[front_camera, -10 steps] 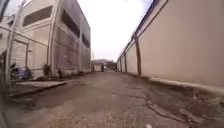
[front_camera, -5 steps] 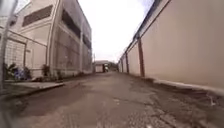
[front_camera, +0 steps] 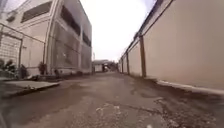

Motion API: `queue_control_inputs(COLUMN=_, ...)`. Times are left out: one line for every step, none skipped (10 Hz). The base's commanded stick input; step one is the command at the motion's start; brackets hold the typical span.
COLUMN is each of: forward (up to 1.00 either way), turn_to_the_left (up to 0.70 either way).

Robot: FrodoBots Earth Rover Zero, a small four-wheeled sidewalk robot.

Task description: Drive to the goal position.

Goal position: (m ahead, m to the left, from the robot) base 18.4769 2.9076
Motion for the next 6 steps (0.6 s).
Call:
queue_control_inputs(forward=0.70, turn_to_the_left=0.00)
queue_control_inputs(forward=0.70, turn_to_the_left=0.00)
queue_control_inputs(forward=0.70, turn_to_the_left=0.00)
queue_control_inputs(forward=0.70, turn_to_the_left=0.00)
queue_control_inputs(forward=0.70, turn_to_the_left=-0.02)
queue_control_inputs(forward=0.70, turn_to_the_left=-0.16)
